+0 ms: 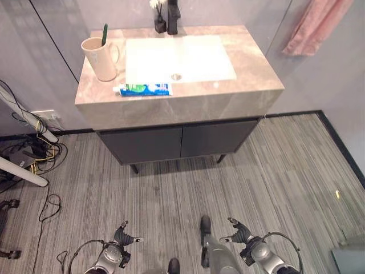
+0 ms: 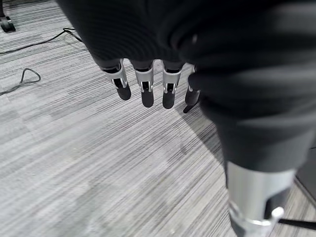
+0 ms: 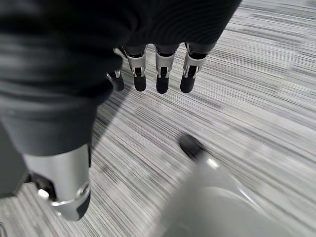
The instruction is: Put brush and paste in cup on sink, flatten towel.
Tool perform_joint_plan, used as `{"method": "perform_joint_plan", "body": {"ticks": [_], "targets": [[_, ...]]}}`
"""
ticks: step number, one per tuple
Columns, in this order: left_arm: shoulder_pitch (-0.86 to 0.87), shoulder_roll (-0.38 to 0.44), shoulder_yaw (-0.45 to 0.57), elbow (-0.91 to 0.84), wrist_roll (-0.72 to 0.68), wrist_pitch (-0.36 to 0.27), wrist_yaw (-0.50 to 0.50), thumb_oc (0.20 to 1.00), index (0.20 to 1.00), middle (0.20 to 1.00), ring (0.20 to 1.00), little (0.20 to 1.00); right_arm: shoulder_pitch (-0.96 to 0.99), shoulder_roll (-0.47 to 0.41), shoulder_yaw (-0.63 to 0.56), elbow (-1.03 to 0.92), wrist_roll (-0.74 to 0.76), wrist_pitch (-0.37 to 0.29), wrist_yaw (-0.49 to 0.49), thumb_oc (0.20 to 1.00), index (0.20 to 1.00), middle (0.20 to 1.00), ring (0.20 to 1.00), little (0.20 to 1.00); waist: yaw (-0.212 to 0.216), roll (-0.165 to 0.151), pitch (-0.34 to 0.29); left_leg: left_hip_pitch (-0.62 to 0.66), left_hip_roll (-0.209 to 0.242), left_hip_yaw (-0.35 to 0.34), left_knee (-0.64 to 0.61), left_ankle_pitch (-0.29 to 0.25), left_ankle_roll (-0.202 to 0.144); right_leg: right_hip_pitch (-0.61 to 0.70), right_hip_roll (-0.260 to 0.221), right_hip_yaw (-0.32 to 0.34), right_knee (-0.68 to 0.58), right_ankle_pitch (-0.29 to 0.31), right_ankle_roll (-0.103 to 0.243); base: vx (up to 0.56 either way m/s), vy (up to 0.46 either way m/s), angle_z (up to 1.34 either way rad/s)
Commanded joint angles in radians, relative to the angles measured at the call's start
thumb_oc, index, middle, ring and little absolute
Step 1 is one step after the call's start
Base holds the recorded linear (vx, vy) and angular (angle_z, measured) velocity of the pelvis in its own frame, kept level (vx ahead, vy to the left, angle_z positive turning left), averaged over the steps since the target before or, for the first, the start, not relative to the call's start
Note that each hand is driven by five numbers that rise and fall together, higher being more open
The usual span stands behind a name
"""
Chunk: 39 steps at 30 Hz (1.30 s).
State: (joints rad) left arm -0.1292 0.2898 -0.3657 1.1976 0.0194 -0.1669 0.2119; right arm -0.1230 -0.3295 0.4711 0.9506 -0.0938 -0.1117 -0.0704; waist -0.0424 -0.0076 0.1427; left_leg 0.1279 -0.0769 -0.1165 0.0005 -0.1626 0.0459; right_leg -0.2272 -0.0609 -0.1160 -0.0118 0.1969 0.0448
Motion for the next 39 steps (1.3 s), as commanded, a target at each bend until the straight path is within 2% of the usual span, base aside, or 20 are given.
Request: {"method": "perform_joint_plan", "body": {"ticks": [1, 4, 9, 14, 15, 18, 20, 21, 22, 23, 24, 25, 26, 27, 28, 33, 34, 36, 37, 39], "targets": [[-0.029, 0.02, 0.007, -0.012, 0.022, -0.014, 0.002, 1.0, 1.0, 1.0, 1.0, 1.0, -0.028, -0.055, 0.006, -0.023, -0.015, -0.023, -0.016, 1.0, 1.0, 1.0, 1.0, 1.0, -0.016, -0.036, -0.042, -0.06, 0.025, 0.01, 0.07, 0.057, -0.06, -0.027, -0.01, 0.042, 0.039, -0.023, 0.096, 0.21, -0.148, 0.26], [-0.028, 0.02, -0.001, -0.014, 0.028, -0.012, -0.002, 1.0, 1.0, 1.0, 1.0, 1.0, -0.024, -0.077, 0.0, -0.027, -0.015, -0.024, -0.016, 1.0, 1.0, 1.0, 1.0, 1.0, -0.02, -0.029, -0.071, -0.041, 0.059, -0.003, 0.06, 0.09, -0.083, -0.01, 0.02, 0.037, 0.034, -0.051, 0.081, 0.21, -0.146, 0.14], [-0.021, 0.023, 0.0, -0.012, 0.027, -0.013, -0.005, 1.0, 1.0, 1.0, 1.0, 1.0, -0.014, -0.082, -0.003, 0.002, -0.019, -0.025, -0.014, 1.0, 1.0, 1.0, 1.0, 1.0, -0.021, -0.023, -0.084, -0.024, 0.085, -0.01, 0.054, 0.113, -0.098, -0.005, 0.041, 0.034, 0.053, -0.084, 0.065, 0.15, -0.105, -0.03], [-0.007, 0.021, 0.006, 0.008, 0.028, -0.01, -0.013, 1.0, 1.0, 1.0, 1.0, 1.0, 0.014, -0.083, 0.018, 0.021, -0.059, -0.023, -0.005, 1.0, 1.0, 1.0, 1.0, 1.0, -0.024, -0.008, -0.093, -0.011, 0.124, -0.016, 0.057, 0.184, -0.128, 0.009, 0.074, 0.021, 0.073, -0.134, 0.043, 0.19, -0.123, 0.07], [-0.014, 0.02, -0.004, 0.011, 0.039, -0.007, -0.017, 1.0, 1.0, 1.0, 1.0, 1.0, 0.023, -0.093, 0.029, 0.02, -0.081, -0.026, -0.006, 1.0, 1.0, 1.0, 1.0, 1.0, -0.029, -0.011, -0.081, -0.057, 0.123, -0.007, 0.163, 0.246, -0.155, 0.032, 0.085, 0.027, 0.067, -0.154, 0.024, 0.23, -0.139, 0.21], [-0.033, 0.017, -0.022, 0.005, 0.053, -0.005, -0.01, 1.0, 1.0, 1.0, 1.0, 1.0, 0.02, -0.094, 0.023, 0.047, -0.074, -0.025, -0.018, 1.0, 1.0, 1.0, 1.0, 1.0, -0.024, -0.026, -0.051, -0.156, 0.094, 0.018, 0.322, 0.268, -0.168, 0.064, 0.072, 0.026, 0.055, -0.162, 0.012, 0.06, -0.05, 0.28], [-0.048, 0.017, -0.034, 0.002, 0.058, -0.005, -0.007, 1.0, 1.0, 1.0, 1.0, 1.0, 0.015, -0.093, 0.021, 0.075, -0.075, -0.022, -0.027, 1.0, 1.0, 1.0, 1.0, 1.0, -0.021, -0.031, -0.037, -0.201, 0.091, 0.048, 0.335, 0.257, -0.161, 0.077, 0.06, 0.016, 0.043, -0.161, 0.013, 0.01, -0.008, 0.07], [-0.058, 0.015, -0.041, -0.004, 0.056, -0.005, -0.006, 1.0, 1.0, 1.0, 1.0, 1.0, 0.011, -0.091, 0.024, 0.098, -0.081, -0.018, -0.033, 1.0, 1.0, 1.0, 1.0, 1.0, -0.019, -0.038, -0.026, -0.246, 0.09, 0.082, 0.306, 0.227, -0.141, 0.087, 0.043, 0.009, 0.034, -0.16, 0.019, 0.02, 0.01, 0.11], [-0.058, 0.016, -0.041, -0.004, 0.055, -0.005, -0.006, 1.0, 1.0, 1.0, 1.0, 1.0, 0.01, -0.09, 0.024, 0.1, -0.081, -0.019, -0.034, 1.0, 1.0, 1.0, 1.0, 1.0, -0.017, -0.037, -0.025, -0.246, 0.091, 0.084, 0.31, 0.222, -0.14, 0.088, 0.044, 0.01, 0.034, -0.161, 0.02, 0.08, 0.035, 0.29], [-0.067, 0.019, -0.045, -0.013, 0.058, -0.006, -0.002, 1.0, 1.0, 1.0, 1.0, 1.0, 0.002, -0.087, 0.023, 0.133, -0.083, -0.014, -0.041, 1.0, 1.0, 1.0, 1.0, 1.0, -0.01, -0.052, -0.018, -0.309, 0.101, 0.123, 0.23, 0.15, -0.115, 0.103, 0.02, 0.003, 0.018, -0.163, 0.036, 0.12, 0.082, 0.41], [-0.07, 0.022, -0.046, -0.011, 0.058, -0.009, 0.005, 1.0, 1.0, 1.0, 1.0, 1.0, -0.003, -0.084, 0.023, 0.153, -0.085, -0.014, -0.048, 1.0, 1.0, 1.0, 1.0, 1.0, -0.003, -0.051, -0.017, -0.334, 0.117, 0.127, 0.158, 0.155, -0.114, 0.107, 0.016, 0.004, 0.014, -0.166, 0.045, 0.16, 0.125, 0.53], [-0.071, 0.021, -0.05, -0.009, 0.059, -0.009, 0.009, 1.0, 1.0, 1.0, 1.0, 1.0, -0.007, -0.081, 0.026, 0.162, -0.088, -0.014, -0.05, 1.0, 1.0, 1.0, 1.0, 1.0, 0.003, -0.051, -0.015, -0.35, 0.137, 0.123, 0.108, 0.179, -0.117, 0.112, 0.012, 0.008, 0.013, -0.17, 0.049, 0.22, 0.254, 0.44], [-0.073, 0.02, -0.055, -0.002, 0.059, -0.009, 0.019, 1.0, 1.0, 1.0, 1.0, 1.0, -0.01, -0.081, 0.029, 0.176, -0.097, -0.014, -0.06, 1.0, 1.0, 1.0, 1.0, 1.0, 0.015, -0.039, -0.013, -0.416, 0.204, 0.11, 0.006, 0.291, -0.142, 0.136, 0.006, 0.021, 0.011, -0.194, 0.056, 0.33, 0.376, 0.12], [-0.069, 0.022, -0.055, 0.002, 0.057, -0.009, 0.023, 1.0, 1.0, 1.0, 1.0, 1.0, -0.013, -0.08, 0.029, 0.184, -0.104, -0.012, -0.061, 1.0, 1.0, 1.0, 1.0, 1.0, 0.023, -0.032, -0.017, -0.425, 0.248, 0.099, -0.047, 0.343, -0.163, 0.159, -0.006, 0.042, 0.017, -0.214, 0.065, 0.35, 0.438, -0.27], [-0.065, 0.022, -0.056, 0.008, 0.061, -0.007, 0.021, 1.0, 1.0, 1.0, 1.0, 1.0, -0.012, -0.08, 0.027, 0.19, -0.111, -0.011, -0.06, 1.0, 1.0, 1.0, 1.0, 1.0, 0.021, -0.026, -0.02, -0.409, 0.257, 0.116, -0.043, 0.359, -0.172, 0.171, -0.009, 0.049, 0.022, -0.219, 0.068, 0.23, 0.282, -0.6], [-0.058, 0.026, -0.056, 0.021, 0.074, -0.01, 0.024, 1.0, 1.0, 1.0, 1.0, 1.0, -0.009, -0.064, 0.025, 0.216, -0.128, -0.006, -0.059, 1.0, 1.0, 1.0, 1.0, 1.0, 0.029, -0.031, -0.033, -0.382, 0.225, 0.116, 0.013, 0.306, -0.157, 0.187, -0.043, 0.079, 0.041, -0.218, 0.089, 0.16, 0.3, -0.73], [-0.056, 0.042, -0.058, 0.014, 0.078, -0.013, 0.019, 1.0, 1.0, 1.0, 1.0, 1.0, 0.005, -0.048, 0.006, 0.218, -0.13, -0.003, -0.054, 1.0, 1.0, 1.0, 1.0, 1.0, 0.02, -0.048, -0.045, -0.38, 0.177, 0.142, 0.1, 0.223, -0.121, 0.194, -0.097, 0.115, 0.054, -0.197, 0.115, 0.19, 0.496, -0.54], [-0.068, 0.051, -0.06, 0.018, 0.085, -0.013, 0.021, 1.0, 1.0, 1.0, 1.0, 1.0, 0.002, -0.035, 0.012, 0.219, -0.148, 0.0, -0.05, 1.0, 1.0, 1.0, 1.0, 1.0, 0.018, -0.054, -0.045, -0.38, 0.152, 0.168, 0.148, 0.181, -0.101, 0.177, -0.129, 0.13, 0.083, -0.172, 0.13, 0.13, 0.417, -0.4], [-0.069, 0.052, -0.06, 0.019, 0.086, -0.013, 0.021, 1.0, 1.0, 1.0, 1.0, 1.0, 0.002, -0.035, 0.012, 0.219, -0.148, 0.0, -0.05, 1.0, 1.0, 1.0, 1.0, 1.0, 0.02, -0.055, -0.045, -0.381, 0.152, 0.169, 0.15, 0.179, -0.101, 0.176, -0.129, 0.132, 0.083, -0.172, 0.13, 0.04, 0.216, -0.43], [-0.08, 0.066, -0.062, 0.01, 0.091, -0.012, 0.03, 1.0, 1.0, 1.0, 1.0, 1.0, -0.007, -0.024, 0.02, 0.19, -0.154, -0.003, -0.054, 1.0, 1.0, 1.0, 1.0, 1.0, 0.019, -0.062, -0.039, -0.375, 0.134, 0.185, 0.172, 0.148, -0.078, 0.142, -0.152, 0.135, 0.123, -0.112, 0.138, 0.05, 0.31, -0.34]]}}
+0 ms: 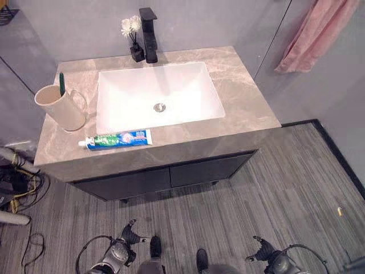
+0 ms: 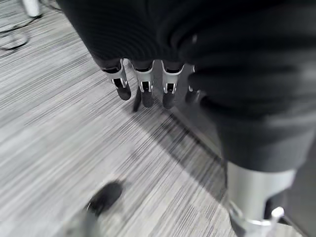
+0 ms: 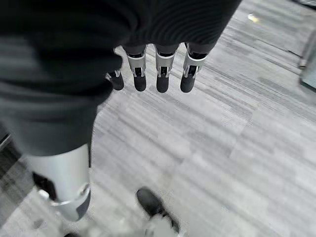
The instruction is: Put brush and paste in cup on sink, flatten towel.
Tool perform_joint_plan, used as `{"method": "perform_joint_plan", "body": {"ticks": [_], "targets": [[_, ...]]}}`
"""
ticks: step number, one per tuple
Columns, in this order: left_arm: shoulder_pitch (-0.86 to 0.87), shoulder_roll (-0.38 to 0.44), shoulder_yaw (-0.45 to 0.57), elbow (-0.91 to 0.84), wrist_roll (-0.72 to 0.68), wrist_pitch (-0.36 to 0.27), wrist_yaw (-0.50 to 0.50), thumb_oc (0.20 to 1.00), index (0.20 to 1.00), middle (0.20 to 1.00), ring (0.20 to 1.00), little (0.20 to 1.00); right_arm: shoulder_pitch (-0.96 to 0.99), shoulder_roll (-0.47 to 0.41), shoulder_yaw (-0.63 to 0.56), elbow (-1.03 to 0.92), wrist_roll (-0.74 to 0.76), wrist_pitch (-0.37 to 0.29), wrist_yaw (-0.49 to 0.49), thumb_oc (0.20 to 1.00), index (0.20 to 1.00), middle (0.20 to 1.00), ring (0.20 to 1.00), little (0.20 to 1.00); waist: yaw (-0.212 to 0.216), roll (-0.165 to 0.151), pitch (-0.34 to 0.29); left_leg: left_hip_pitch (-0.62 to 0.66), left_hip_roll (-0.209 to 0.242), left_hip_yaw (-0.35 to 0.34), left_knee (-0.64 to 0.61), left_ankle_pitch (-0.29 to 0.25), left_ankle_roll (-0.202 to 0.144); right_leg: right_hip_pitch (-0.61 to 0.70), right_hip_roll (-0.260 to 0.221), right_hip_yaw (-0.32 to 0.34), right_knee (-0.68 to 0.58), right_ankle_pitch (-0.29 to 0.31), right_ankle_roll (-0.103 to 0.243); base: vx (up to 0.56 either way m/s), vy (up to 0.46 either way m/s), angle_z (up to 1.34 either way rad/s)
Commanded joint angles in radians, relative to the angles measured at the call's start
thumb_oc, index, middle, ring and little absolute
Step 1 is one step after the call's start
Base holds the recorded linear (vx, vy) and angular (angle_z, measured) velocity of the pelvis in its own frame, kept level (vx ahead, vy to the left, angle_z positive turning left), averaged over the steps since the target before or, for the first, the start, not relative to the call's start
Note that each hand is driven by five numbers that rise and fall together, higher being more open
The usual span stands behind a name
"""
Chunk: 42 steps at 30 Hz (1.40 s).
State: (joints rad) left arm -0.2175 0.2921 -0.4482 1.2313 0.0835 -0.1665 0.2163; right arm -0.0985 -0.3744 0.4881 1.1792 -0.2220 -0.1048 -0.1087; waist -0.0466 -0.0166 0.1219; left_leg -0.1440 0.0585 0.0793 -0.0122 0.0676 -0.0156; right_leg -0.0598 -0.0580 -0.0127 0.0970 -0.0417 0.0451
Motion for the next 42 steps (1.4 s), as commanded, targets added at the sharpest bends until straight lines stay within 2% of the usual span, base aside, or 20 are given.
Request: {"method": "perform_joint_plan", "body": {"ticks": [1, 5, 8, 10, 11, 12, 14, 18, 21, 22, 23, 24, 25, 28, 30, 32, 35, 37, 38, 42], "targets": [[0.008, 0.069, 0.023, -0.033, 0.03, -0.013, 0.027, 1.0, 1.0, 1.0, 1.0, 1.0, -0.032, 0.02, 0.009, -0.059, -0.031, -0.011, -0.017, 1.0, 1.0, 1.0, 1.0, 1.0, 0.025, -0.054, -0.018, -0.096, -0.01, -0.006, 0.183, -0.09, -0.01, -0.033, -0.165, 0.026, 0.026, 0.153, 0.14, 0.04, 0.234, -0.22], [0.012, 0.073, 0.025, -0.039, 0.032, -0.015, 0.027, 1.0, 1.0, 1.0, 1.0, 1.0, -0.03, 0.021, 0.015, -0.082, -0.042, -0.012, -0.013, 1.0, 1.0, 1.0, 1.0, 1.0, 0.024, -0.057, -0.018, -0.077, -0.025, -0.005, 0.174, -0.099, 0.0, -0.038, -0.175, 0.022, 0.042, 0.196, 0.144, 0.05, 0.149, -0.06], [0.041, 0.072, 0.011, -0.054, 0.05, -0.022, 0.008, 1.0, 1.0, 1.0, 1.0, 1.0, -0.017, 0.015, 0.009, -0.114, -0.041, -0.013, 0.0, 1.0, 1.0, 1.0, 1.0, 1.0, 0.019, -0.052, -0.03, -0.047, -0.055, -0.01, 0.167, -0.117, 0.018, -0.027, -0.194, 0.023, 0.045, 0.283, 0.154, 0.09, 0.188, 0.04], [0.047, 0.07, 0.007, -0.052, 0.054, -0.024, 0.003, 1.0, 1.0, 1.0, 1.0, 1.0, -0.017, 0.015, 0.009, -0.108, -0.038, -0.015, 0.002, 1.0, 1.0, 1.0, 1.0, 1.0, 0.022, -0.052, -0.034, -0.037, -0.062, -0.012, 0.154, -0.116, 0.022, -0.021, -0.201, 0.018, 0.039, 0.303, 0.158, 0.06, 0.12, 0.03], [0.06, 0.068, 0.007, -0.051, 0.057, -0.023, -0.002, 1.0, 1.0, 1.0, 1.0, 1.0, -0.015, 0.01, 0.01, -0.121, -0.041, -0.014, 0.006, 1.0, 1.0, 1.0, 1.0, 1.0, 0.023, -0.053, -0.041, -0.027, -0.07, -0.013, 0.141, -0.116, 0.026, -0.018, -0.21, 0.013, 0.038, 0.336, 0.164, 0.04, 0.059, 0.06], [0.06, 0.068, 0.007, -0.051, 0.057, -0.023, -0.002, 1.0, 1.0, 1.0, 1.0, 1.0, -0.014, 0.01, 0.01, -0.122, -0.041, -0.014, 0.006, 1.0, 1.0, 1.0, 1.0, 1.0, 0.023, -0.053, -0.041, -0.026, -0.07, -0.013, 0.14, -0.115, 0.026, -0.017, -0.211, 0.013, 0.037, 0.336, 0.164, 0.04, 0.1, 0.1], [0.077, 0.063, -0.002, -0.052, 0.068, -0.023, -0.007, 1.0, 1.0, 1.0, 1.0, 1.0, -0.01, -0.001, 0.007, -0.144, -0.043, -0.016, 0.002, 1.0, 1.0, 1.0, 1.0, 1.0, 0.022, -0.053, -0.044, -0.01, -0.082, -0.015, 0.112, -0.11, 0.036, -0.02, -0.223, 0.01, 0.05, 0.383, 0.172, 0.03, 0.111, 0.06], [0.089, 0.066, -0.006, -0.071, 0.075, -0.025, -0.008, 1.0, 1.0, 1.0, 1.0, 1.0, -0.004, -0.013, -0.001, -0.181, -0.044, -0.019, -0.004, 1.0, 1.0, 1.0, 1.0, 1.0, 0.023, -0.046, -0.033, 0.015, -0.088, -0.018, 0.067, -0.094, 0.05, -0.051, -0.23, -0.001, 0.121, 0.406, 0.166, 0.0, 0.137, 0.03], [0.095, 0.067, -0.008, -0.088, 0.076, -0.024, -0.008, 1.0, 1.0, 1.0, 1.0, 1.0, -0.004, -0.017, -0.004, -0.202, -0.036, -0.023, -0.013, 1.0, 1.0, 1.0, 1.0, 1.0, 0.022, -0.035, -0.005, 0.037, -0.087, -0.014, 0.05, -0.091, 0.065, -0.095, -0.202, -0.038, 0.212, 0.365, 0.154, -0.01, 0.149, 0.0], [0.098, 0.066, -0.011, -0.09, 0.079, -0.021, -0.01, 1.0, 1.0, 1.0, 1.0, 1.0, -0.002, -0.018, -0.002, -0.217, -0.03, -0.025, -0.009, 1.0, 1.0, 1.0, 1.0, 1.0, 0.013, -0.031, -0.003, 0.045, -0.089, -0.026, 0.045, -0.09, 0.065, -0.111, -0.151, -0.015, 0.223, 0.299, 0.142, 0.08, 0.137, -0.06], [0.1, 0.069, -0.008, -0.091, 0.086, -0.023, -0.011, 1.0, 1.0, 1.0, 1.0, 1.0, 0.009, -0.023, 0.001, -0.246, -0.022, -0.036, -0.015, 1.0, 1.0, 1.0, 1.0, 1.0, 0.017, -0.038, 0.006, 0.053, -0.086, -0.01, 0.05, -0.098, 0.063, -0.15, -0.124, -0.069, 0.156, 0.199, 0.129, 0.14, 0.021, -0.1], [0.096, 0.074, -0.008, -0.098, 0.09, -0.025, -0.01, 1.0, 1.0, 1.0, 1.0, 1.0, -0.003, -0.03, 0.01, -0.264, -0.02, -0.04, -0.007, 1.0, 1.0, 1.0, 1.0, 1.0, 0.013, -0.042, 0.016, 0.056, -0.082, -0.008, 0.061, -0.108, 0.055, -0.174, -0.133, -0.085, 0.065, 0.212, 0.139, 0.2, -0.071, -0.19], [0.093, 0.077, -0.008, -0.092, 0.092, -0.024, -0.014, 1.0, 1.0, 1.0, 1.0, 1.0, -0.01, -0.034, 0.028, -0.25, -0.023, -0.04, 0.01, 1.0, 1.0, 1.0, 1.0, 1.0, 0.009, -0.051, 0.025, 0.062, -0.086, -0.016, 0.091, -0.127, 0.048, -0.19, -0.137, -0.064, 0.0, 0.232, 0.147, 0.14, -0.119, -0.08], [0.085, 0.083, -0.015, -0.097, 0.095, -0.025, -0.021, 1.0, 1.0, 1.0, 1.0, 1.0, -0.022, -0.048, 0.05, -0.253, -0.042, -0.039, 0.02, 1.0, 1.0, 1.0, 1.0, 1.0, 0.004, -0.059, 0.032, 0.063, -0.095, -0.041, 0.131, -0.156, 0.04, -0.183, -0.129, -0.038, -0.034, 0.234, 0.149, 0.13, -0.119, 0.15], [0.082, 0.08, -0.015, -0.091, 0.106, -0.026, -0.018, 1.0, 1.0, 1.0, 1.0, 1.0, -0.028, -0.051, 0.059, -0.232, -0.058, -0.036, 0.02, 1.0, 1.0, 1.0, 1.0, 1.0, 0.013, -0.068, 0.025, 0.068, -0.097, -0.048, 0.144, -0.169, 0.032, -0.154, -0.132, -0.049, -0.056, 0.222, 0.147, 0.13, -0.141, 0.43], [0.082, 0.074, 0.003, -0.064, 0.094, -0.021, -0.01, 1.0, 1.0, 1.0, 1.0, 1.0, -0.05, -0.05, 0.07, -0.204, -0.067, -0.034, 0.021, 1.0, 1.0, 1.0, 1.0, 1.0, 0.017, -0.073, 0.005, 0.081, -0.087, -0.06, 0.128, -0.167, 0.023, -0.132, -0.107, -0.047, -0.062, 0.214, 0.139, 0.14, -0.182, 0.46], [0.092, 0.066, 0.027, -0.052, 0.065, -0.018, -0.008, 1.0, 1.0, 1.0, 1.0, 1.0, -0.058, -0.049, 0.066, -0.203, -0.062, -0.032, 0.018, 1.0, 1.0, 1.0, 1.0, 1.0, 0.024, -0.074, -0.009, 0.093, -0.075, -0.064, 0.117, -0.164, 0.014, -0.117, -0.096, -0.064, -0.07, 0.207, 0.131, 0.14, -0.167, 0.11], [0.096, 0.06, 0.033, -0.042, 0.05, -0.016, -0.013, 1.0, 1.0, 1.0, 1.0, 1.0, -0.057, -0.042, 0.066, -0.193, -0.048, -0.028, 0.021, 1.0, 1.0, 1.0, 1.0, 1.0, 0.028, -0.075, -0.024, 0.103, -0.057, -0.075, 0.104, -0.161, 0.003, -0.102, -0.075, -0.069, -0.075, 0.182, 0.117, 0.17, -0.227, 0.06], [0.092, 0.055, 0.02, -0.034, 0.061, -0.014, -0.013, 1.0, 1.0, 1.0, 1.0, 1.0, -0.056, -0.04, 0.073, -0.195, -0.036, -0.03, 0.02, 1.0, 1.0, 1.0, 1.0, 1.0, 0.03, -0.074, -0.035, 0.117, -0.025, -0.089, 0.093, -0.15, -0.017, -0.087, -0.051, -0.078, -0.077, 0.152, 0.1, 0.14, -0.184, 0.2], [0.09, 0.06, 0.018, -0.048, 0.065, -0.01, -0.013, 1.0, 1.0, 1.0, 1.0, 1.0, -0.04, -0.052, 0.077, -0.222, -0.027, -0.034, 0.024, 1.0, 1.0, 1.0, 1.0, 1.0, 0.024, -0.072, -0.037, 0.113, 0.002, -0.105, 0.116, -0.132, -0.04, -0.076, -0.021, -0.078, -0.072, 0.118, 0.077, 0.12, -0.189, 0.02]]}}
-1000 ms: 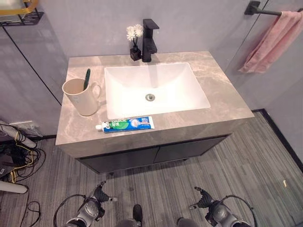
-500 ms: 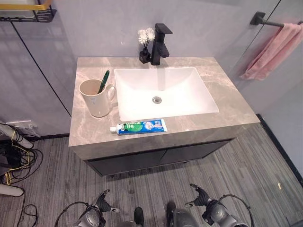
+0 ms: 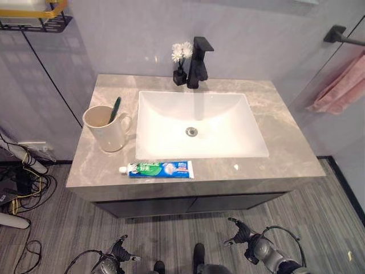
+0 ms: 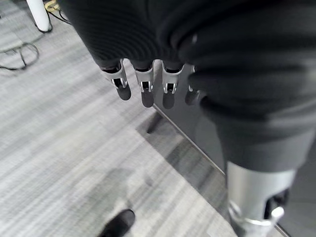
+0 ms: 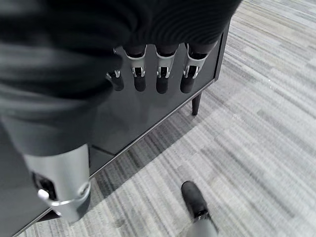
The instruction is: Put brush and paste in cup on sink, flatten towel.
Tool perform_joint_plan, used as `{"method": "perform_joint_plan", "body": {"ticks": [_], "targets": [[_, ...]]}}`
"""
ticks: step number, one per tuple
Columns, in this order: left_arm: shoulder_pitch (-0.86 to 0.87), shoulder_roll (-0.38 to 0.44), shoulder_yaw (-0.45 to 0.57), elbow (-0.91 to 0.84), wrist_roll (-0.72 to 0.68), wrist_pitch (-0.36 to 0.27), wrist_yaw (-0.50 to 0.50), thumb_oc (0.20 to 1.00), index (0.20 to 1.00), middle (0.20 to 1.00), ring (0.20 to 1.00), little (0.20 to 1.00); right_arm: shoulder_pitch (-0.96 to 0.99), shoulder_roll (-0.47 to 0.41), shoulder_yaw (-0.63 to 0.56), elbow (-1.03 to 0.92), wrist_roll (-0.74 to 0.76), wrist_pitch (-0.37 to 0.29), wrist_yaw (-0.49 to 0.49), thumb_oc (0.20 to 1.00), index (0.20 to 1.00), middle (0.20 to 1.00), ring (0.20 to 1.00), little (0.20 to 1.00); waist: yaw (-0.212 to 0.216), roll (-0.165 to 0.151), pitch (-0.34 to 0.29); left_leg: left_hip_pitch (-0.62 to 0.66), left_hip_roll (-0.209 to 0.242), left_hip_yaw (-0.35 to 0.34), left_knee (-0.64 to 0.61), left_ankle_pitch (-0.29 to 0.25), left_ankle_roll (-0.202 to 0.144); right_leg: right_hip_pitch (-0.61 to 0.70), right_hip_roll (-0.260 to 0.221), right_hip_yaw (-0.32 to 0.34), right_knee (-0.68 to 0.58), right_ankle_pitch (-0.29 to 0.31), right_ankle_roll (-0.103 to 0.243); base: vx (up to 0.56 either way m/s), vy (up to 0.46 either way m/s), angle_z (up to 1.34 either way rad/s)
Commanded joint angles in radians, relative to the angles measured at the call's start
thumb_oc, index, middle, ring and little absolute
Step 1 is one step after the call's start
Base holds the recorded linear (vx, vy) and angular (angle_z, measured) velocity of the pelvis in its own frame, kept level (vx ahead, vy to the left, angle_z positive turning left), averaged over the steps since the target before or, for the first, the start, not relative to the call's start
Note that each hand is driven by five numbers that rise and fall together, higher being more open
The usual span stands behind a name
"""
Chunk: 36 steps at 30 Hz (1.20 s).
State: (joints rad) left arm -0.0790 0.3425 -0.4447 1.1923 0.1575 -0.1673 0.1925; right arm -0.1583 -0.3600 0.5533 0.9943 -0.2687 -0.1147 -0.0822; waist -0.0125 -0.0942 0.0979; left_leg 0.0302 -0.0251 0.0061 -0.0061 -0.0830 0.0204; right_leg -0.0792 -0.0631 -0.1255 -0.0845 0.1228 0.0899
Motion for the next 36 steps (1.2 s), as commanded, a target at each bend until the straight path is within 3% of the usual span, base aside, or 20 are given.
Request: {"method": "perform_joint_plan", "body": {"ticks": [1, 3, 4, 5, 7, 9, 13, 17, 18, 20, 22, 23, 30, 34, 36], "targets": [[-0.052, 0.012, 0.014, -0.016, -0.008, -0.009, 0.011, 1.0, 1.0, 1.0, 1.0, 1.0, 0.025, -0.067, 0.008, -0.032, 0.025, -0.025, -0.005, 1.0, 1.0, 1.0, 1.0, 1.0, -0.012, 0.005, -0.01, -0.073, 0.089, -0.04, 0.141, 0.035, -0.087, -0.048, -0.006, 0.035, 0.106, -0.054, 0.023, 0.09, -0.174, -0.01], [-0.056, 0.013, 0.012, -0.021, -0.007, -0.009, 0.012, 1.0, 1.0, 1.0, 1.0, 1.0, 0.025, -0.07, 0.006, -0.027, 0.028, -0.024, -0.007, 1.0, 1.0, 1.0, 1.0, 1.0, -0.011, 0.003, -0.003, -0.1, 0.087, -0.048, 0.199, 0.053, -0.098, -0.04, -0.003, 0.03, 0.103, -0.053, 0.017, 0.02, -0.106, 0.17], [-0.071, 0.014, 0.003, -0.021, -0.002, -0.009, 0.014, 1.0, 1.0, 1.0, 1.0, 1.0, 0.023, -0.078, 0.004, -0.025, 0.027, -0.025, -0.011, 1.0, 1.0, 1.0, 1.0, 1.0, -0.004, -0.005, 0.017, -0.155, 0.07, -0.063, 0.315, 0.096, -0.113, -0.023, -0.007, 0.026, 0.093, -0.047, 0.007, -0.01, -0.102, 0.24], [-0.076, 0.015, 0.0, -0.025, -0.002, -0.009, 0.015, 1.0, 1.0, 1.0, 1.0, 1.0, 0.02, -0.083, 0.006, -0.024, 0.027, -0.026, -0.01, 1.0, 1.0, 1.0, 1.0, 1.0, -0.001, -0.007, 0.024, -0.176, 0.052, -0.083, 0.342, 0.096, -0.111, -0.02, -0.007, 0.025, 0.09, -0.044, 0.005, 0.01, -0.117, 0.16], [-0.081, 0.015, 0.003, -0.022, -0.009, -0.008, 0.018, 1.0, 1.0, 1.0, 1.0, 1.0, 0.017, -0.092, 0.015, -0.013, 0.01, -0.023, -0.006, 1.0, 1.0, 1.0, 1.0, 1.0, -0.002, -0.007, 0.02, -0.182, 0.044, -0.084, 0.291, 0.079, -0.103, -0.013, -0.011, 0.023, 0.071, -0.043, 0.009, 0.04, -0.011, 0.07], [-0.085, 0.008, -0.026, -0.006, 0.019, -0.012, 0.023, 1.0, 1.0, 1.0, 1.0, 1.0, 0.006, -0.1, 0.004, 0.052, -0.025, -0.014, -0.023, 1.0, 1.0, 1.0, 1.0, 1.0, 0.004, 0.019, 0.002, -0.174, 0.061, -0.107, 0.089, 0.088, -0.086, -0.019, -0.03, 0.044, 0.089, -0.056, 0.033, 0.1, 0.219, 0.25], [-0.062, 0.022, -0.026, -0.03, 0.036, -0.022, 0.02, 1.0, 1.0, 1.0, 1.0, 1.0, 0.015, -0.088, -0.034, 0.043, 0.004, -0.02, -0.029, 1.0, 1.0, 1.0, 1.0, 1.0, -0.004, 0.034, -0.017, -0.128, 0.044, -0.071, 0.033, 0.081, -0.064, -0.023, -0.051, 0.072, 0.088, -0.036, 0.052, 0.06, 0.233, -0.39], [-0.057, 0.028, -0.026, -0.025, 0.039, -0.024, 0.021, 1.0, 1.0, 1.0, 1.0, 1.0, 0.006, -0.075, -0.014, 0.006, -0.016, -0.019, -0.02, 1.0, 1.0, 1.0, 1.0, 1.0, -0.004, 0.035, 0.004, -0.126, 0.016, -0.045, 0.049, 0.065, -0.036, -0.057, -0.073, 0.111, 0.106, -0.005, 0.073, -0.05, 0.199, -0.58], [-0.059, 0.032, -0.039, -0.04, 0.048, -0.027, 0.015, 1.0, 1.0, 1.0, 1.0, 1.0, 0.002, -0.076, -0.007, -0.015, -0.027, -0.019, -0.019, 1.0, 1.0, 1.0, 1.0, 1.0, -0.01, 0.035, 0.012, -0.135, 0.006, -0.045, 0.052, 0.065, -0.028, -0.076, -0.08, 0.146, 0.095, 0.03, 0.087, -0.14, 0.15, -0.32], [-0.052, 0.058, -0.047, -0.094, 0.06, -0.033, 0.011, 1.0, 1.0, 1.0, 1.0, 1.0, 0.001, -0.078, -0.011, -0.054, -0.024, -0.022, -0.024, 1.0, 1.0, 1.0, 1.0, 1.0, -0.014, 0.05, 0.025, -0.166, 0.013, -0.048, 0.068, 0.071, -0.019, -0.089, -0.07, 0.207, 0.127, 0.013, 0.086, -0.2, 0.076, -0.18], [-0.04, 0.067, -0.044, -0.112, 0.064, -0.035, 0.013, 1.0, 1.0, 1.0, 1.0, 1.0, 0.003, -0.079, -0.009, -0.064, -0.025, -0.024, -0.023, 1.0, 1.0, 1.0, 1.0, 1.0, 0.0, 0.052, 0.024, -0.174, 0.021, -0.038, 0.067, 0.075, -0.017, -0.08, -0.076, 0.172, 0.136, -0.003, 0.078, -0.13, -0.003, -0.08], [-0.01, 0.07, -0.045, -0.133, 0.07, -0.035, 0.011, 1.0, 1.0, 1.0, 1.0, 1.0, 0.008, -0.084, -0.002, -0.078, -0.035, -0.027, -0.019, 1.0, 1.0, 1.0, 1.0, 1.0, 0.022, 0.051, 0.008, -0.19, 0.03, -0.028, 0.051, 0.091, -0.022, -0.033, -0.081, 0.117, 0.122, -0.037, 0.072, -0.09, -0.054, -0.22], [0.046, 0.085, -0.041, -0.187, 0.068, -0.04, -0.007, 1.0, 1.0, 1.0, 1.0, 1.0, -0.006, -0.102, 0.023, -0.08, -0.065, -0.028, -0.016, 1.0, 1.0, 1.0, 1.0, 1.0, 0.045, 0.044, -0.026, -0.174, 0.069, -0.04, -0.072, 0.174, -0.063, -0.023, -0.072, 0.05, 0.021, -0.017, 0.075, -0.03, -0.114, -0.12], [0.087, 0.124, -0.062, -0.268, 0.074, -0.044, -0.045, 1.0, 1.0, 1.0, 1.0, 1.0, -0.014, -0.118, -0.005, -0.05, -0.029, -0.025, -0.029, 1.0, 1.0, 1.0, 1.0, 1.0, 0.045, 0.062, -0.02, -0.198, 0.095, -0.071, -0.081, 0.199, -0.098, -0.018, -0.063, 0.003, -0.003, -0.029, 0.068, -0.03, -0.133, 0.38], [0.136, 0.204, -0.096, -0.432, 0.103, -0.059, -0.094, 1.0, 1.0, 1.0, 1.0, 1.0, -0.019, -0.128, -0.015, -0.021, -0.002, -0.03, -0.028, 1.0, 1.0, 1.0, 1.0, 1.0, 0.05, 0.083, -0.011, -0.205, 0.104, -0.092, -0.081, 0.205, -0.106, -0.012, -0.053, -0.013, -0.003, -0.041, 0.061, -0.04, -0.126, 0.59]]}}
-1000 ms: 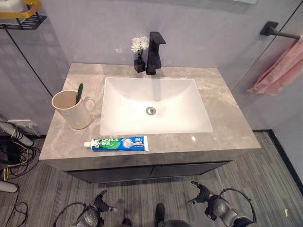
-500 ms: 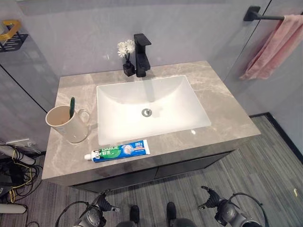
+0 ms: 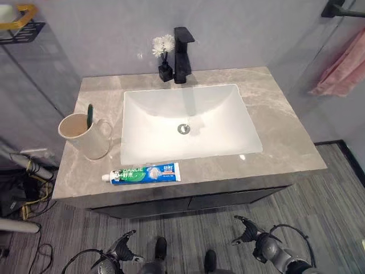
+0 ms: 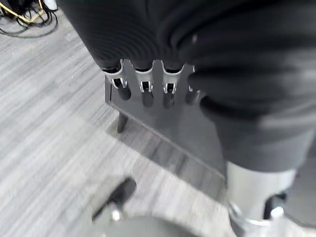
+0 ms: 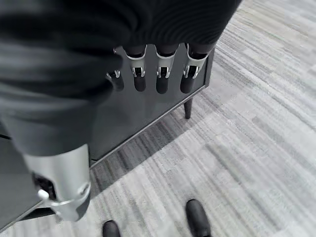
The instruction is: Put brush and paste in cup on sink, flatten towel.
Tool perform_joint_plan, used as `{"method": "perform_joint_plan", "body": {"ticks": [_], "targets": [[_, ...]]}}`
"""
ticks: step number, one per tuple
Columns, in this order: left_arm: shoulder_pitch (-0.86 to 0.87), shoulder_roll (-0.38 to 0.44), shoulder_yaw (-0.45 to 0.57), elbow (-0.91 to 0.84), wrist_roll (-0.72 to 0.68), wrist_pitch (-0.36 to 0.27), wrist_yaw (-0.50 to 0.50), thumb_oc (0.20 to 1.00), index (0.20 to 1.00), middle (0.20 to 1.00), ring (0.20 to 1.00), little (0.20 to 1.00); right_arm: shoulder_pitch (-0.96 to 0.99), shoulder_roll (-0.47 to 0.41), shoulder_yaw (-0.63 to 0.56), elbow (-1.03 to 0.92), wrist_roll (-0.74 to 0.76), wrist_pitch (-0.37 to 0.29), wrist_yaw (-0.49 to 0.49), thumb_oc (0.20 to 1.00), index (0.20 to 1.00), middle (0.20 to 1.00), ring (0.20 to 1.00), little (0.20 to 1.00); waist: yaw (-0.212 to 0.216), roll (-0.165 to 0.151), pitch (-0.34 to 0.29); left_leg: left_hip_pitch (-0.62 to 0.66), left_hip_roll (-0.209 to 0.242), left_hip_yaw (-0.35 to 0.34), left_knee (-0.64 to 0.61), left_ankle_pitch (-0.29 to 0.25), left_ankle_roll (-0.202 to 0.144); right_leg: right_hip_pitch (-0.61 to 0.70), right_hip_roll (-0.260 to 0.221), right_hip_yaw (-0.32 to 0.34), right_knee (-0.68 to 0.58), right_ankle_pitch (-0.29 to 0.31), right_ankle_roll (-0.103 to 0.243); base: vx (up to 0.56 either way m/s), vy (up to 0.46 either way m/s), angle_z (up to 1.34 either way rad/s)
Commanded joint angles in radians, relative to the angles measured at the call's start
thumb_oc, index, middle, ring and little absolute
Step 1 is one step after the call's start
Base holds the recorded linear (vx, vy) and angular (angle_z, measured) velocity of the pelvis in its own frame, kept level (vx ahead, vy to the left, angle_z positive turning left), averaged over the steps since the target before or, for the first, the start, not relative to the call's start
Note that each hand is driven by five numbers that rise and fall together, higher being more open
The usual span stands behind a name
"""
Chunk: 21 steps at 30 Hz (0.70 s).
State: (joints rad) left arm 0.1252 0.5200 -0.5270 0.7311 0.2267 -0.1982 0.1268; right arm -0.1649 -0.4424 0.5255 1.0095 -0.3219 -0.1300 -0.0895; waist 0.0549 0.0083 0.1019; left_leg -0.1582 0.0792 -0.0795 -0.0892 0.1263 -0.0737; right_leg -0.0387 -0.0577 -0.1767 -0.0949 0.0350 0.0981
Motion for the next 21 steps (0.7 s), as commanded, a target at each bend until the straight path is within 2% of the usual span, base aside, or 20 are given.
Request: {"method": "perform_joint_plan", "body": {"ticks": [1, 2, 3, 4, 5, 6, 9, 11, 12, 15, 16, 21], "targets": [[0.01, 0.184, -0.028, -0.29, 0.03, -0.04, -0.156, 1.0, 1.0, 1.0, 1.0, 1.0, -0.027, -0.059, 0.018, 0.026, 0.043, -0.009, -0.012, 1.0, 1.0, 1.0, 1.0, 1.0, -0.012, 0.006, -0.011, -0.023, 0.007, -0.015, 0.002, 0.009, -0.019, -0.047, -0.05, 0.029, 0.008, 0.039, 0.044, -0.02, -0.103, 0.33], [0.031, 0.245, -0.004, -0.404, 0.017, -0.047, -0.196, 1.0, 1.0, 1.0, 1.0, 1.0, -0.029, -0.067, 0.022, 0.05, 0.028, -0.009, -0.005, 1.0, 1.0, 1.0, 1.0, 1.0, -0.008, 0.013, -0.016, -0.021, 0.01, -0.018, 0.002, 0.004, -0.021, -0.044, -0.047, 0.029, 0.008, 0.03, 0.043, 0.0, -0.109, 0.42], [0.12, 0.39, 0.117, -0.686, -0.079, -0.028, -0.3, 1.0, 1.0, 1.0, 1.0, 1.0, -0.041, -0.066, 0.03, 0.118, -0.012, -0.002, 0.004, 1.0, 1.0, 1.0, 1.0, 1.0, 0.002, 0.024, -0.023, -0.018, 0.015, -0.027, 0.002, 0.006, -0.025, -0.034, -0.038, 0.03, 0.008, 0.021, 0.037, 0.07, -0.122, 0.32], [0.211, 0.558, 0.304, -0.998, -0.283, -0.023, -0.389, 1.0, 1.0, 1.0, 1.0, 1.0, -0.032, -0.044, 0.005, 0.207, -0.019, 0.015, 0.014, 1.0, 1.0, 1.0, 1.0, 1.0, 0.01, 0.036, -0.038, -0.006, 0.019, -0.039, 0.002, 0.006, -0.031, -0.015, -0.03, 0.024, 0.008, 0.011, 0.031, 0.06, -0.127, 0.2], [0.255, 0.637, 0.411, -1.112, -0.44, -0.015, -0.421, 1.0, 1.0, 1.0, 1.0, 1.0, -0.011, -0.018, -0.018, 0.236, 0.012, 0.023, 0.024, 1.0, 1.0, 1.0, 1.0, 1.0, 0.011, 0.041, -0.05, 0.004, 0.021, -0.043, 0.002, 0.005, -0.033, -0.003, -0.026, 0.023, 0.008, 0.009, 0.029, 0.06, -0.1, 0.04], [0.27, 0.666, 0.459, -1.16, -0.487, -0.019, -0.424, 1.0, 1.0, 1.0, 1.0, 1.0, 0.003, -0.003, -0.026, 0.239, 0.029, 0.022, 0.027, 1.0, 1.0, 1.0, 1.0, 1.0, 0.009, 0.04, -0.055, 0.01, 0.022, -0.044, 0.002, 0.003, -0.033, 0.001, -0.024, 0.023, 0.008, 0.009, 0.028, 0.04, -0.058, 0.38], [0.26, 0.699, 0.553, -1.252, -0.58, -0.059, -0.38, 1.0, 1.0, 1.0, 1.0, 1.0, 0.046, 0.012, -0.031, 0.214, 0.069, 0.008, 0.044, 1.0, 1.0, 1.0, 1.0, 1.0, 0.002, 0.031, -0.068, 0.027, 0.024, -0.037, 0.002, -0.003, -0.033, 0.007, -0.022, 0.028, 0.008, 0.012, 0.027, 0.02, -0.036, 0.17], [0.252, 0.707, 0.644, -1.297, -0.566, -0.105, -0.312, 1.0, 1.0, 1.0, 1.0, 1.0, 0.084, 0.011, -0.032, 0.192, 0.081, 0.0, 0.056, 1.0, 1.0, 1.0, 1.0, 1.0, 0.0, 0.024, -0.077, 0.041, 0.026, -0.029, 0.002, -0.012, -0.03, 0.01, -0.024, 0.037, 0.008, 0.015, 0.029, 0.04, -0.016, -0.12], [0.258, 0.707, 0.65, -1.3, -0.566, -0.104, -0.311, 1.0, 1.0, 1.0, 1.0, 1.0, 0.084, 0.012, -0.031, 0.192, 0.081, 0.0, 0.056, 1.0, 1.0, 1.0, 1.0, 1.0, -0.001, 0.023, -0.077, 0.042, 0.026, -0.028, 0.002, -0.012, -0.03, 0.01, -0.024, 0.038, 0.008, 0.015, 0.029, 0.04, -0.001, -0.15], [0.261, 0.712, 0.787, -1.277, -0.39, -0.139, -0.186, 1.0, 1.0, 1.0, 1.0, 1.0, 0.115, 0.03, -0.051, 0.19, 0.102, -0.001, 0.057, 1.0, 1.0, 1.0, 1.0, 1.0, 0.002, 0.015, -0.081, 0.061, 0.024, -0.013, 0.002, -0.028, -0.028, 0.016, -0.029, 0.052, 0.008, 0.02, 0.037, 0.06, 0.032, -0.14], [0.272, 0.711, 0.817, -1.216, -0.278, -0.135, -0.147, 1.0, 1.0, 1.0, 1.0, 1.0, 0.126, 0.037, -0.056, 0.188, 0.106, -0.003, 0.061, 1.0, 1.0, 1.0, 1.0, 1.0, 0.001, 0.012, -0.082, 0.067, 0.024, -0.006, 0.002, -0.035, -0.027, 0.019, -0.033, 0.057, 0.008, 0.02, 0.041, 0.04, 0.031, -0.26], [0.298, 0.682, 0.815, -1.12, -0.177, -0.124, -0.13, 1.0, 1.0, 1.0, 1.0, 1.0, 0.135, 0.027, -0.06, 0.179, 0.091, 0.001, 0.075, 1.0, 1.0, 1.0, 1.0, 1.0, 0.0, 0.004, -0.082, 0.076, 0.02, 0.006, 0.002, -0.046, -0.024, 0.018, -0.041, 0.068, 0.008, 0.023, 0.047, 0.03, 0.036, -0.09]]}}
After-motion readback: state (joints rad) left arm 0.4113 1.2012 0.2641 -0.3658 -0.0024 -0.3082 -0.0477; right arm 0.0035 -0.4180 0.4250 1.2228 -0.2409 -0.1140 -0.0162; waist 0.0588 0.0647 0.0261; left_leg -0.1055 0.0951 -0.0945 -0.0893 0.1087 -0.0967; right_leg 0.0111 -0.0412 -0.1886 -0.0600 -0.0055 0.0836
